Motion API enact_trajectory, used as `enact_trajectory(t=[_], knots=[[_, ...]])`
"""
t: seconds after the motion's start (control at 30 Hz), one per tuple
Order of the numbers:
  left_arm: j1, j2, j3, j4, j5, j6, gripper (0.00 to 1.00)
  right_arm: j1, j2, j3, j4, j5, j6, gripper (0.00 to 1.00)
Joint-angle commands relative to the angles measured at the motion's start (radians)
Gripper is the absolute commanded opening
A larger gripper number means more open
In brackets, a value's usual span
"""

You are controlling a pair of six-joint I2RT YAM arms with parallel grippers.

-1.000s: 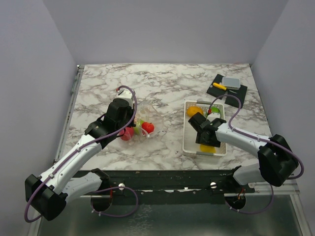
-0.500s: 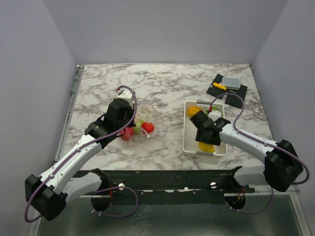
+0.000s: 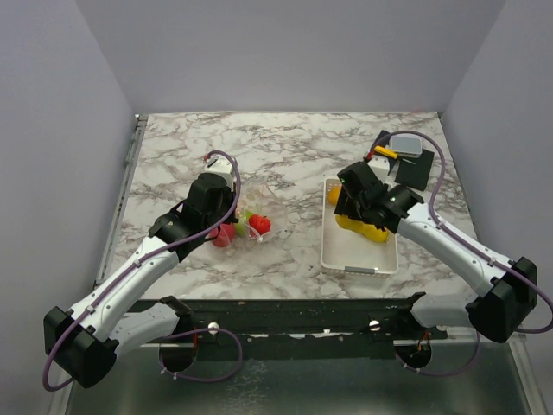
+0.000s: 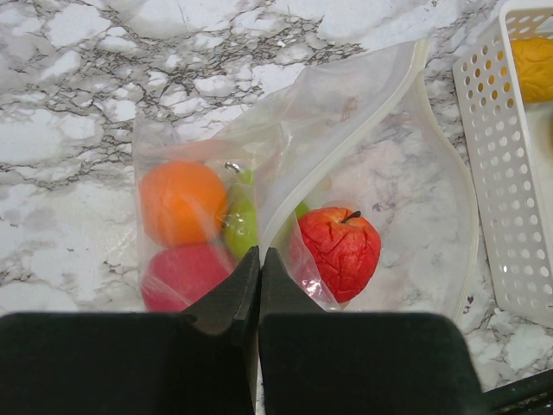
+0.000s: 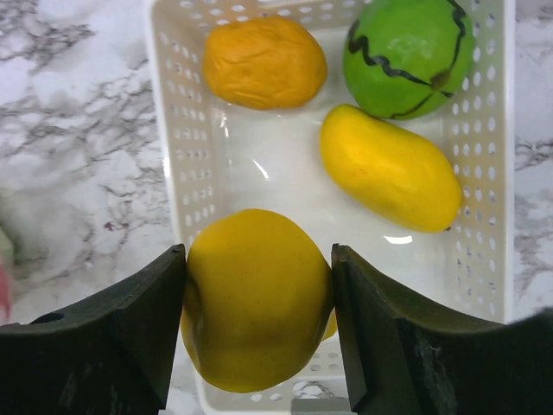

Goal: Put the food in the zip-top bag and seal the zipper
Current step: Place the fake fruit in the zipper food storage bag.

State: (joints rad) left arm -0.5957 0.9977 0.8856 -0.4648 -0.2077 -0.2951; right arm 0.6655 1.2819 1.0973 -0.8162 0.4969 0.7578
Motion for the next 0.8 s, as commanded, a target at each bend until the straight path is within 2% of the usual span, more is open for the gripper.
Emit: enact_trajectory(t=[0.0,0.17,0.77], knots=[[0.005,-0.008,-0.011,0.002,0.014,0.008,0.0,0.003,-0.028,0.055,0.068,-0.093,-0.061,0.32],[0.005,-0.008,-0.011,0.002,0.013,0.007,0.0,0.037,0.008,0.125,0.114,-0.156,-0.073,0.31],[0.005,-0.011,-0.013,0.0,-0.001,0.008,0.0,0.252,0.304,0.472,0.168,-0.154,-0.08,0.31]])
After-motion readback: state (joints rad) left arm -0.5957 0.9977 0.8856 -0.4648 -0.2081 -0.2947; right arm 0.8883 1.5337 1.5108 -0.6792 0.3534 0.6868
